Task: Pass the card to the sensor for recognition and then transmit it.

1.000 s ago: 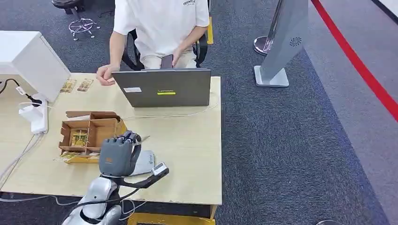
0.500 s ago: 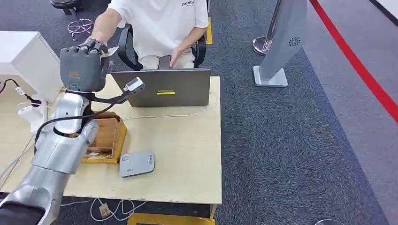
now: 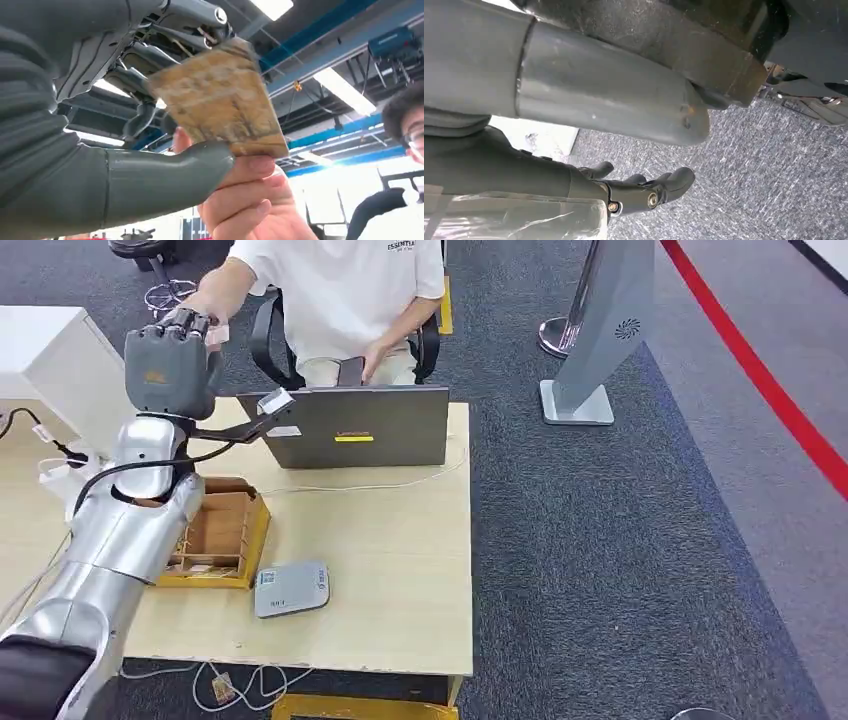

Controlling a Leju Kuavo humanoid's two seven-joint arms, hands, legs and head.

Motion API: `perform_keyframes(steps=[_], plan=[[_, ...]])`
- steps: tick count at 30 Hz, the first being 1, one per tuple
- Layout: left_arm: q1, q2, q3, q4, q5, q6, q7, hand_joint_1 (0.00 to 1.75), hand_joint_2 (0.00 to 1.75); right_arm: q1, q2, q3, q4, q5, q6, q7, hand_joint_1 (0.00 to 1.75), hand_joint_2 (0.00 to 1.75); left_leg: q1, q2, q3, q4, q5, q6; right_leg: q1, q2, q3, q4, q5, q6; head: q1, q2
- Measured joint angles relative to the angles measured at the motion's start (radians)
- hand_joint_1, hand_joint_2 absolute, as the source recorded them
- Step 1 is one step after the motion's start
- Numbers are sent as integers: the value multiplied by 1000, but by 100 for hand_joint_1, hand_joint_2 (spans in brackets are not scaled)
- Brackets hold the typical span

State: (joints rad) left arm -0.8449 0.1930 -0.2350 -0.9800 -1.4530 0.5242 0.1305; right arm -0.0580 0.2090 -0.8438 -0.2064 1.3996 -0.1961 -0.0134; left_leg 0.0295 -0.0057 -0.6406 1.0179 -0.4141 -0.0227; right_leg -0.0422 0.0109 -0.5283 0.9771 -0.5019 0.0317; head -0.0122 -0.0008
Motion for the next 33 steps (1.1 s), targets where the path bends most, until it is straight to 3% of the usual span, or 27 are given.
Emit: perform_keyframes(steps=[18,21,24,27,33], plan=[[54,0,0,16,-10,15,-5,0,175,0,0,0,0,-9,0,-5,0,0,0,0,0,0,0,0,0,0,0,0,0,0,0,0],[98,0,0,-27,11,12,-29,0,175,0,0,0,0,-19,1,-10,0,0,0,0,0,0,0,0,0,0,0,0,0,0,0,0],[207,3,0,-156,48,-12,-56,0,175,1,0,-4,0,-36,-1,-14,0,0,0,1,0,0,-1,0,0,1,0,0,-1,0,0,0],[403,29,-11,-370,73,-17,-71,0,175,5,0,-16,0,-62,-10,-17,0,0,-1,6,0,0,-4,-1,0,6,1,0,-1,-1,0,0],[810,92,-12,-721,15,89,-79,0,175,18,0,-49,0,-81,-23,-15,0,0,-1,9,1,0,-9,-2,0,8,-3,-1,-7,-1,0,0]])
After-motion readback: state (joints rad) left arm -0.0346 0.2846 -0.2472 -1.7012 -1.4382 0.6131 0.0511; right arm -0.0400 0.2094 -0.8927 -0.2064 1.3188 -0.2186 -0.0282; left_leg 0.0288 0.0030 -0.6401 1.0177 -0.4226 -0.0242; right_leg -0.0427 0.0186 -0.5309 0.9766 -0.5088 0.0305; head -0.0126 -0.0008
